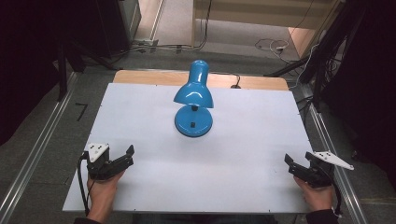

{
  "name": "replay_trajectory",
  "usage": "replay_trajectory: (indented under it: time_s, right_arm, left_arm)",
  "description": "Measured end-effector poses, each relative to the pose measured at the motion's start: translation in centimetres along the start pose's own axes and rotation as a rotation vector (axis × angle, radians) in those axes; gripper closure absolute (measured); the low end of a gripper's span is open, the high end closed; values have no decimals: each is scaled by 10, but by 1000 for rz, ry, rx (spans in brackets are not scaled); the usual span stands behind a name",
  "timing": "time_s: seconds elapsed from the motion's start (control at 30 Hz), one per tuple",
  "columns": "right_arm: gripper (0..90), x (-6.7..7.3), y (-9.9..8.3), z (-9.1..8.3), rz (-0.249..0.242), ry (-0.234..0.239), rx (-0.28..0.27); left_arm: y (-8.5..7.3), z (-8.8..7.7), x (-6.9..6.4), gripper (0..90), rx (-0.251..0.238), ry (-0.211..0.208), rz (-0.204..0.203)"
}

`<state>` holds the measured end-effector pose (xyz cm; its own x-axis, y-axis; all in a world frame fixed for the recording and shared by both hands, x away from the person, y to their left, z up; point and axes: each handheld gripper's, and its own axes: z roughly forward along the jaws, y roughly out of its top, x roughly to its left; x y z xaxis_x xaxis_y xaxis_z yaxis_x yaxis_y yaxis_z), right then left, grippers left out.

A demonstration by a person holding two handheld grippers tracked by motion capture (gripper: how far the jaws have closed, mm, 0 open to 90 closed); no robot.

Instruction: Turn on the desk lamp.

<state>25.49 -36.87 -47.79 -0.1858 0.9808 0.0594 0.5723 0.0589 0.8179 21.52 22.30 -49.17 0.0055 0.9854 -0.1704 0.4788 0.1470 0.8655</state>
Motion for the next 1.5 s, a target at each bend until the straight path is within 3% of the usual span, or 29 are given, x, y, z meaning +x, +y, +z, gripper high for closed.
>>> replay_trajectory:
  time_s: [0.2,0.7,1.5]
  right_arm:
    - [161,-3,1,0,16,8,-4]
    - [161,-2,1,0,4,8,2]
    - [161,-1,1,1,0,10,10]
  left_arm:
    - [2,3,-3,134,1,-20,-4]
    - [6,15,-18,142,25,-64,5]
    - [11,30,-36,155,23,-84,18]
